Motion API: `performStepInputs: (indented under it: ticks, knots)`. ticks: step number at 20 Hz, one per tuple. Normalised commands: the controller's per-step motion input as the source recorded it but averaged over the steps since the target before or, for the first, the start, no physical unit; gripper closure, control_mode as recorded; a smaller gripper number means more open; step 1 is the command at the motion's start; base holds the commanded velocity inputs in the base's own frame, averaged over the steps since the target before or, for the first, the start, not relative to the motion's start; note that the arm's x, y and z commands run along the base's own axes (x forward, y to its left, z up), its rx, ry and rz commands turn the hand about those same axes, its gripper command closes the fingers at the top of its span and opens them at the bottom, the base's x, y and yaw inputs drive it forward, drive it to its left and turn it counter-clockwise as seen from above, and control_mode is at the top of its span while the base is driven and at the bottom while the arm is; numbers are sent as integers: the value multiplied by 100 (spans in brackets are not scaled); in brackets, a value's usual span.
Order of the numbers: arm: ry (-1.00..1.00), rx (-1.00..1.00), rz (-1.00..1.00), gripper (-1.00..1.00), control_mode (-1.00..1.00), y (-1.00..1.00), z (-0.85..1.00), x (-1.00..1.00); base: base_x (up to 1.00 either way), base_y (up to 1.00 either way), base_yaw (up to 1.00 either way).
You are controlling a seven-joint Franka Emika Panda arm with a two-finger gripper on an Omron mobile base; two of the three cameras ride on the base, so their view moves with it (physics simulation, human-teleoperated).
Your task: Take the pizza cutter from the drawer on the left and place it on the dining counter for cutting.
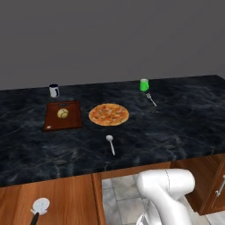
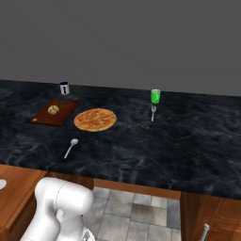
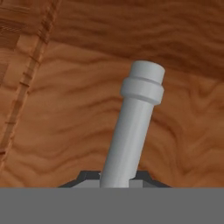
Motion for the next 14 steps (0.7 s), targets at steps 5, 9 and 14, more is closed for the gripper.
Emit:
performStepInputs:
  ticks: [5, 9, 14]
  knots:
    - [0, 0, 0, 100, -100, 0, 0, -51, 0, 0, 0]
    - [0, 0, 0, 100, -100, 0, 0, -36, 0, 0, 0]
    - [0, 0, 0, 100, -100, 0, 0, -1, 0, 0, 0]
